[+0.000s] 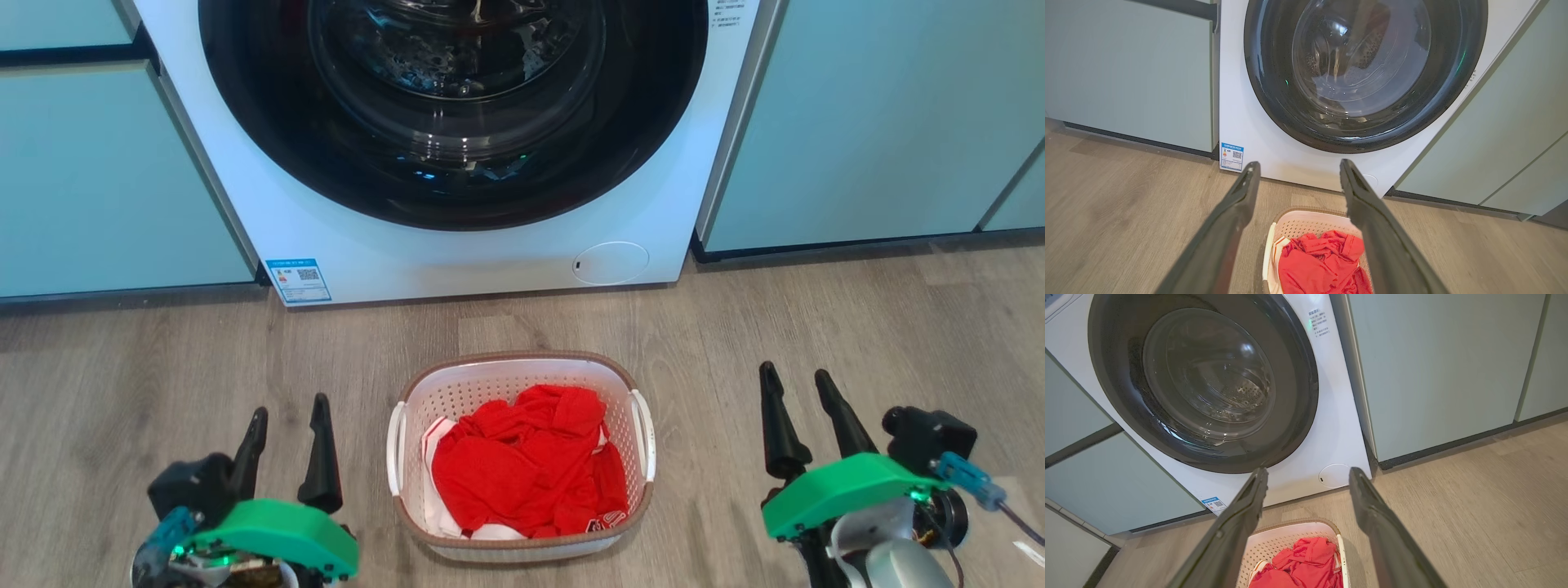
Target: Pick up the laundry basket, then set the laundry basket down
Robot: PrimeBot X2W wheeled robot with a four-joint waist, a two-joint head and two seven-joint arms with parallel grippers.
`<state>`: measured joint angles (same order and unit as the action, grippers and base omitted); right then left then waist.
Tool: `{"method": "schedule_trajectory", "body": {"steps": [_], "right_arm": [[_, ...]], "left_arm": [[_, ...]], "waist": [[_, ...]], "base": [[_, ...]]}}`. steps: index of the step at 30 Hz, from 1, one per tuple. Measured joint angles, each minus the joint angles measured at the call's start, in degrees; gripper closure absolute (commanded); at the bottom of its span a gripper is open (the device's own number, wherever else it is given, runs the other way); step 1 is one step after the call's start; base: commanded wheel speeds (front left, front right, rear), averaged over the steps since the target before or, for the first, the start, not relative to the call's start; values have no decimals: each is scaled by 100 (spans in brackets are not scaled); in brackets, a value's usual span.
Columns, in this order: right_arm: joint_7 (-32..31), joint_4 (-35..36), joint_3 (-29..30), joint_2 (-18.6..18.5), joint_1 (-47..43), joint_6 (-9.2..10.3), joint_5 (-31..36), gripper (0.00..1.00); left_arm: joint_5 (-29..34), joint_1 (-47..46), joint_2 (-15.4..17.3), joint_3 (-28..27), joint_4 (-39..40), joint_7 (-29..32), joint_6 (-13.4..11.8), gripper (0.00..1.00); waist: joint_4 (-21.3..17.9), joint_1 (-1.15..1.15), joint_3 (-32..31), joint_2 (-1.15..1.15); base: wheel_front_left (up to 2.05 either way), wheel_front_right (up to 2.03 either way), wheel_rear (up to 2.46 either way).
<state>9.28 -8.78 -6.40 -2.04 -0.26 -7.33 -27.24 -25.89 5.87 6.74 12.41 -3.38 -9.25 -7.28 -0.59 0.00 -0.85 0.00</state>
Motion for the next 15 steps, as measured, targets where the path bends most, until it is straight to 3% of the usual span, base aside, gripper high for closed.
{"method": "schedule_trajectory", "body": {"steps": [15], "right_arm": [[244,132,-158,-9,-2,0,936,0]], "left_arm": [[944,191,-168,-115,63,-254,230,0]], "waist": [[1,0,-4,0]], "base": [[0,0,0]]}}
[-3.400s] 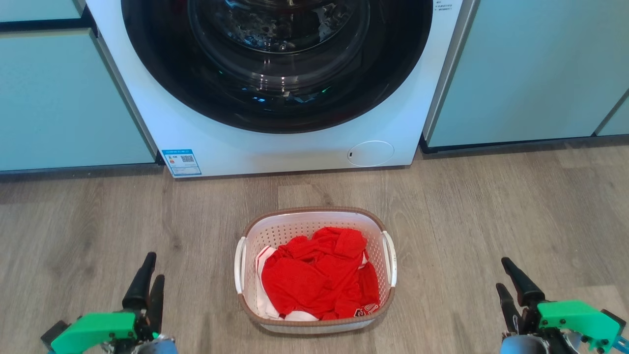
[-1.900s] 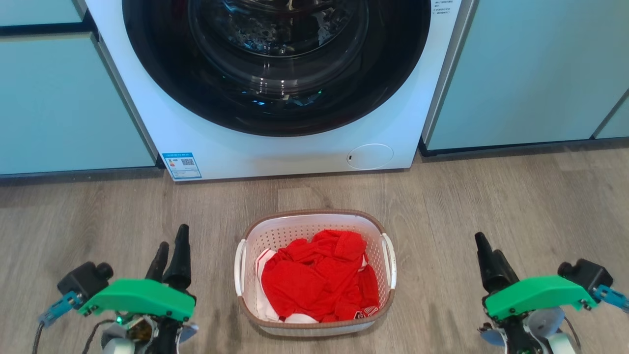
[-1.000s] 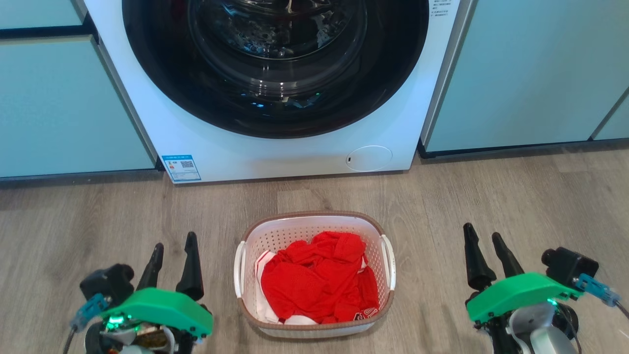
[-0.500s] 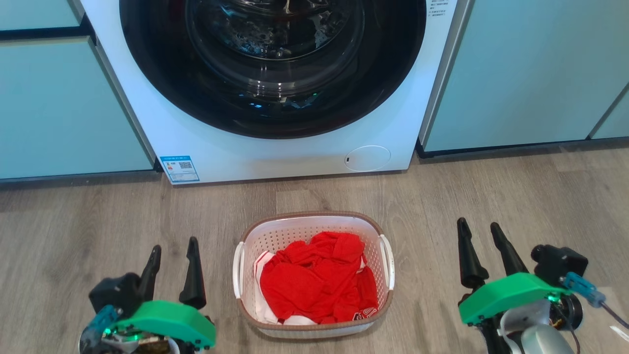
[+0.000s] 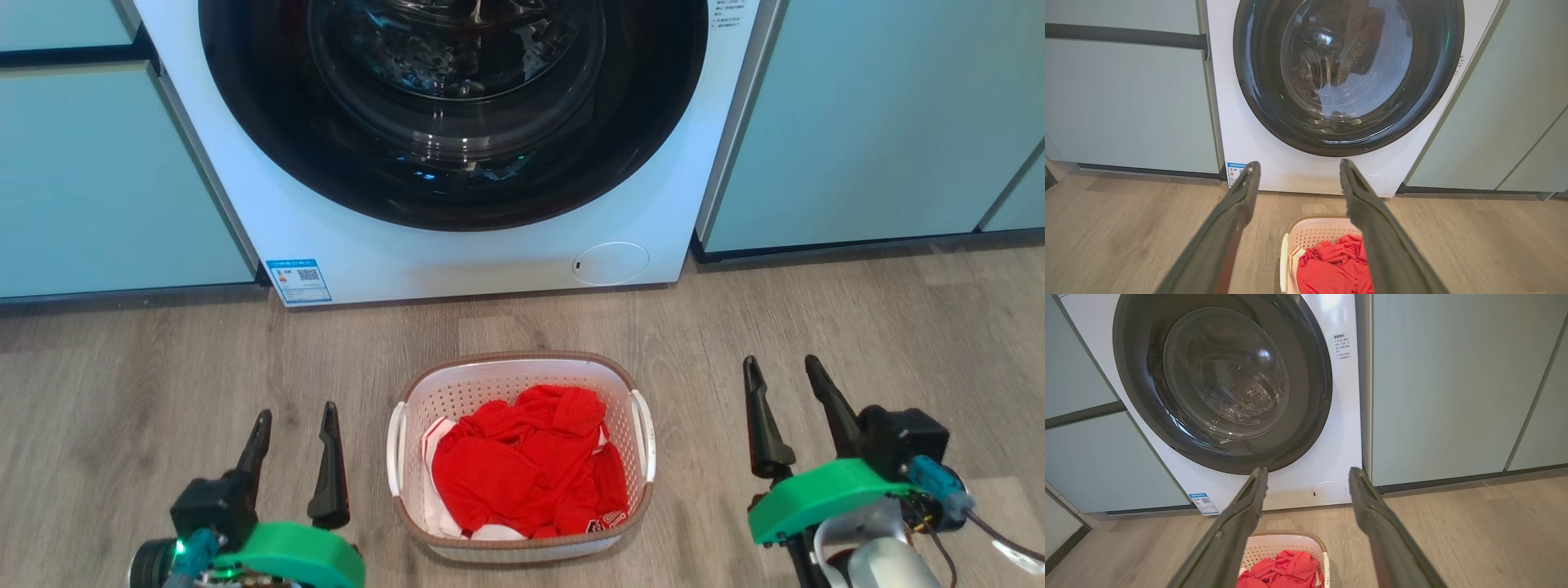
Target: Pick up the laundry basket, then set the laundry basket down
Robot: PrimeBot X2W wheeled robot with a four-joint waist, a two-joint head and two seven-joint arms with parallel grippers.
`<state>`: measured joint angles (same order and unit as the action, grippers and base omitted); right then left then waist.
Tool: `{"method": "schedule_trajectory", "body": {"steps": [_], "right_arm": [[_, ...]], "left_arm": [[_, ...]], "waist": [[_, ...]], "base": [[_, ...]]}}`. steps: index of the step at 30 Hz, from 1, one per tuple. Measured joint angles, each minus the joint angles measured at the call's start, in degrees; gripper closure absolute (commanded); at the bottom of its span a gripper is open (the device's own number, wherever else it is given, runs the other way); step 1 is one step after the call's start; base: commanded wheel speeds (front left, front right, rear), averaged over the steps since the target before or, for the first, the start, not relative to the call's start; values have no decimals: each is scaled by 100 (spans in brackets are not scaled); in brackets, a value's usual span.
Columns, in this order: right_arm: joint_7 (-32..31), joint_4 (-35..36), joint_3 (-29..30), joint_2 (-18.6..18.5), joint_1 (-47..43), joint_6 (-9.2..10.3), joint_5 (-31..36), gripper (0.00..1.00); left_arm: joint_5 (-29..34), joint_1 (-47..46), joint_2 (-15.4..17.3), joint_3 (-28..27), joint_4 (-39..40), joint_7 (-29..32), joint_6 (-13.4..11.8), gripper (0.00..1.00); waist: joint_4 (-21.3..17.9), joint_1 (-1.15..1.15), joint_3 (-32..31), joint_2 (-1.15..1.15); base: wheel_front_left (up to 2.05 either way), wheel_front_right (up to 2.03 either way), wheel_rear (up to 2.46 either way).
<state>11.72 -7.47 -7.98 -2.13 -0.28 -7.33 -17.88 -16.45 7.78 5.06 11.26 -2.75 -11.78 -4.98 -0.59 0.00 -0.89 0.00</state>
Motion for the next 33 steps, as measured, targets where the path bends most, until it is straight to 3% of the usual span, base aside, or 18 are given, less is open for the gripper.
{"method": "schedule_trajectory", "body": {"steps": [16,33], "right_arm": [[252,94,-210,-19,0,0,1058,0],[252,71,-220,-20,0,0,1089,0]], "left_arm": [[985,110,-155,-199,-74,-252,154,0],[994,167,-178,-301,-200,-266,294,0]], "waist": [[-11,0,-12,0],[-24,0,-20,0]], "base": [[0,0,0],[0,0,0]]}}
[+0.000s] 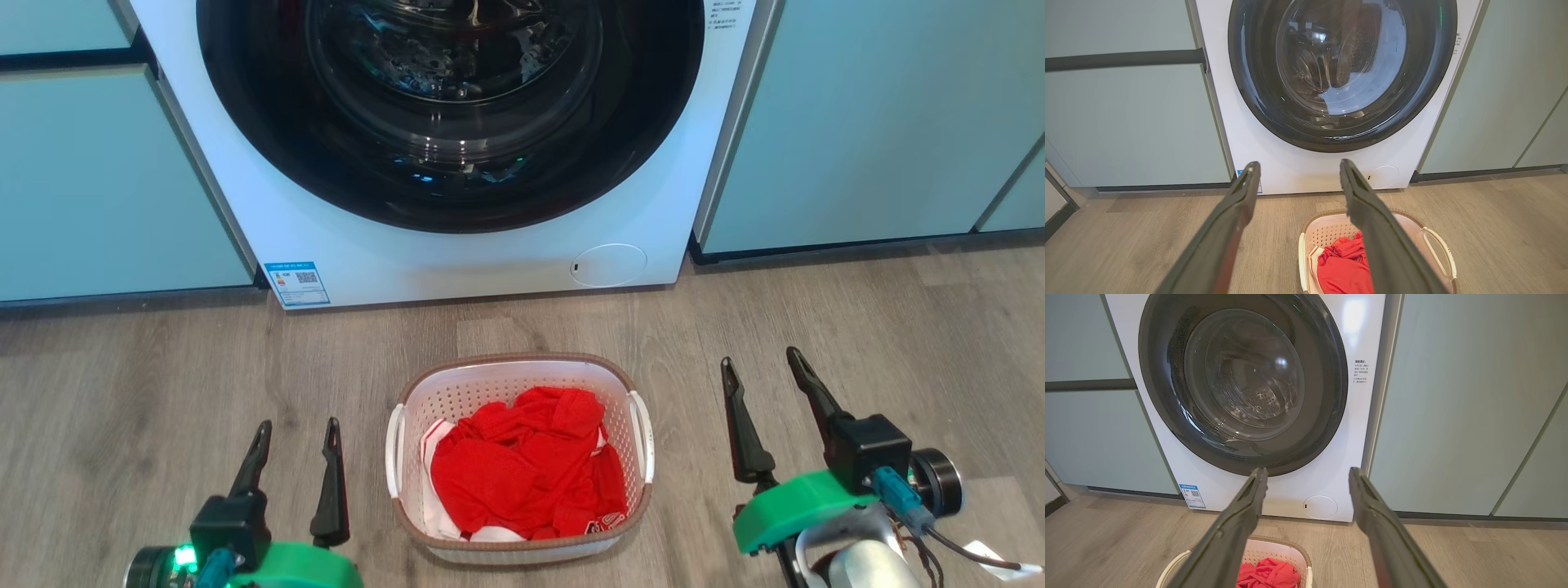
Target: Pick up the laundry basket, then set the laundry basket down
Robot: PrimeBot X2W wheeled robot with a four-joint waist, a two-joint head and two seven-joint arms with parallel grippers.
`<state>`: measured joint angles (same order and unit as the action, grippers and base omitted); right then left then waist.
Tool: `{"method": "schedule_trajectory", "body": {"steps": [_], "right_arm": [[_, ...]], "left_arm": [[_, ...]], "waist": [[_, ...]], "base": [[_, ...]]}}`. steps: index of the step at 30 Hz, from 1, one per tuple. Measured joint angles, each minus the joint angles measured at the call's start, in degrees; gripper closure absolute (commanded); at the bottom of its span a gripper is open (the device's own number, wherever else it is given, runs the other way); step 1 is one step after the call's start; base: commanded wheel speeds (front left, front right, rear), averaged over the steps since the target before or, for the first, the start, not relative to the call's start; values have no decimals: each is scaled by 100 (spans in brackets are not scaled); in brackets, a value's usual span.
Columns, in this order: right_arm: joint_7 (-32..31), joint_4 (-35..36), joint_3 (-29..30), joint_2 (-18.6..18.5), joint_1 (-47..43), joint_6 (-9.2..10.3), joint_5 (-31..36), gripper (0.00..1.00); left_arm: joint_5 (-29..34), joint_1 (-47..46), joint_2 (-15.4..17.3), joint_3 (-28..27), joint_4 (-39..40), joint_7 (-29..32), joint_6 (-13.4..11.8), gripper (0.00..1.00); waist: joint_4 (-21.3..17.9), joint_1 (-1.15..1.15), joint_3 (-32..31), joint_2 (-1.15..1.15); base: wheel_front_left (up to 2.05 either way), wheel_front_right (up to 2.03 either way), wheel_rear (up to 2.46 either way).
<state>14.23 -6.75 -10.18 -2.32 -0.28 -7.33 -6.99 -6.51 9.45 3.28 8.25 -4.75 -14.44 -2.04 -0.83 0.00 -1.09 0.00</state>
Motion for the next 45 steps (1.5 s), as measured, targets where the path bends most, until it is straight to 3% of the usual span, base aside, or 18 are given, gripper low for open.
{"method": "schedule_trajectory", "body": {"steps": [24,32,45], "right_arm": [[0,-170,74,0,23,0,-1,0],[0,-499,189,-4,845,0,57,0],[1,-1510,564,-38,2560,0,192,0]], "left_arm": [[-13,-43,-1,44,-13,-1,1,0],[-66,-963,-13,126,-324,-2,52,0],[-263,-2892,-88,437,-1464,-19,51,0]], "waist": [[15,0,312,0],[71,0,1087,0],[280,2,2980,0]], "base": [[0,0,0],[0,0,0],[0,0,0]]}}
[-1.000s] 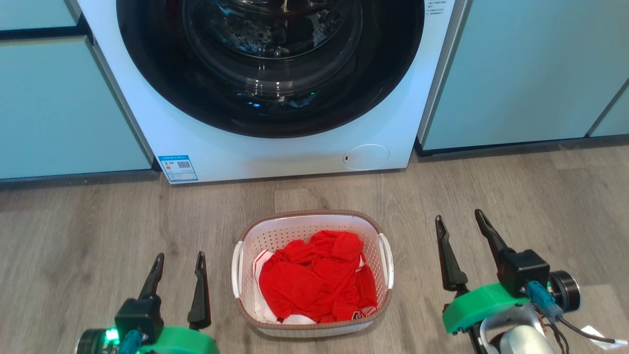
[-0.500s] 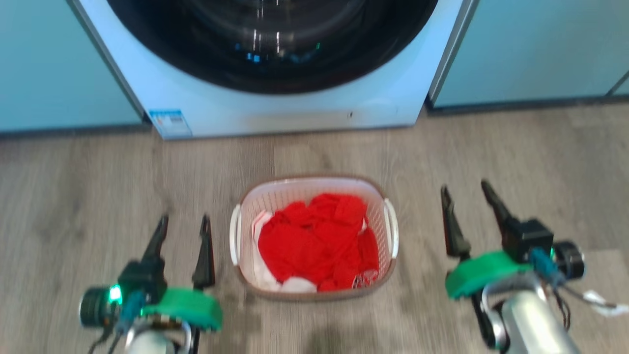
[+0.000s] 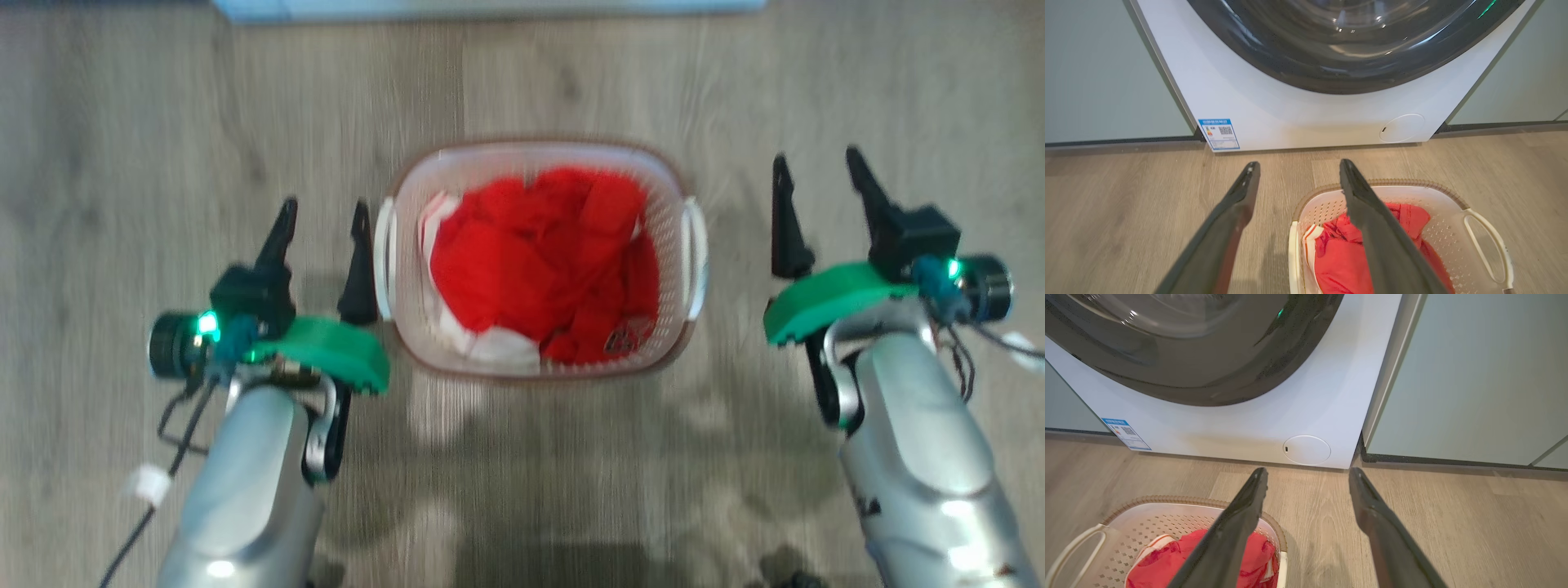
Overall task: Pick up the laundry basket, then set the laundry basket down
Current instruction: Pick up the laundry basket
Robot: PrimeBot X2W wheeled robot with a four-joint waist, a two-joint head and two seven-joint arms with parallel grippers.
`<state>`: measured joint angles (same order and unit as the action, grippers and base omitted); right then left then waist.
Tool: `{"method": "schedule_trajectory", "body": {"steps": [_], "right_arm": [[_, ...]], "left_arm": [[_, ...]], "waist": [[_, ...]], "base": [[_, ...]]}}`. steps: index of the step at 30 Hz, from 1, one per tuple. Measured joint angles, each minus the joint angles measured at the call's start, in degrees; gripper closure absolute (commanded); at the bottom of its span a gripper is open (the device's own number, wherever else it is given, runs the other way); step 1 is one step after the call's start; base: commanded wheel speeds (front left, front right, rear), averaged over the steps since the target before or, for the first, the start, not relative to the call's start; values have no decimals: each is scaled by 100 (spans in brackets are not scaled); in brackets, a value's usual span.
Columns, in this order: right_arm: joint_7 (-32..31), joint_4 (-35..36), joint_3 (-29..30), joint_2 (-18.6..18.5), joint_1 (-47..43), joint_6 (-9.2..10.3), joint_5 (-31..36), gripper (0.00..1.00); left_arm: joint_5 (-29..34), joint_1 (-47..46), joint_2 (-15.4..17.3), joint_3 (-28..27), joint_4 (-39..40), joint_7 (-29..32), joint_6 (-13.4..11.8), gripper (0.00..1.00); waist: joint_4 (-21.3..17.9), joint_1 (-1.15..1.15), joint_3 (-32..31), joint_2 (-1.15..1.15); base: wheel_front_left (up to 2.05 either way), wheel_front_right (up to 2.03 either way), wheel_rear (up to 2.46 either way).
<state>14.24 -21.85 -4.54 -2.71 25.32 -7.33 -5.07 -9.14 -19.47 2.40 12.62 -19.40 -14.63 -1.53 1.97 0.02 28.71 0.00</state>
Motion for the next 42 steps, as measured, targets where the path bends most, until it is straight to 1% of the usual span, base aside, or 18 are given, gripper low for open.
{"method": "schedule_trajectory", "body": {"steps": [8,16,24,29,36,37,41,42], "right_arm": [[0,-464,41,-44,633,0,124,0],[0,-815,121,-70,978,0,148,0],[5,-1291,154,-75,1210,0,159,0],[5,-1500,159,-77,1229,0,164,0],[5,-1830,25,-80,1271,0,52,0],[5,-1948,-52,-85,1349,0,35,0],[5,-2113,-148,-88,1542,0,-22,0],[5,-2156,-165,-90,1591,0,-22,0]], "left_arm": [[-187,-898,-41,218,-548,0,-9,0],[-277,-1196,-55,486,-1000,-1,-8,0],[-475,-1639,-64,760,-1519,-1,-5,0],[-539,-1783,-66,942,-1825,-1,10,0],[-711,-1953,-71,1179,-2375,-7,109,0],[-758,-2072,-71,1246,-2532,-7,154,0],[-866,-2329,-77,1301,-2778,-7,167,0],[-895,-2391,-77,1318,-2837,-7,210,0]], "waist": [[174,1,1124,0],[302,0,1780,0],[368,-1,2149,0],[399,-1,2252,0],[422,-1,2317,0],[423,-1,2342,0],[434,-1,2419,0],[437,-1,2442,0]], "base": [[0,0,0],[0,0,0],[0,0,0],[0,0,0],[0,0,0],[0,0,0],[0,0,0],[0,0,0]]}}
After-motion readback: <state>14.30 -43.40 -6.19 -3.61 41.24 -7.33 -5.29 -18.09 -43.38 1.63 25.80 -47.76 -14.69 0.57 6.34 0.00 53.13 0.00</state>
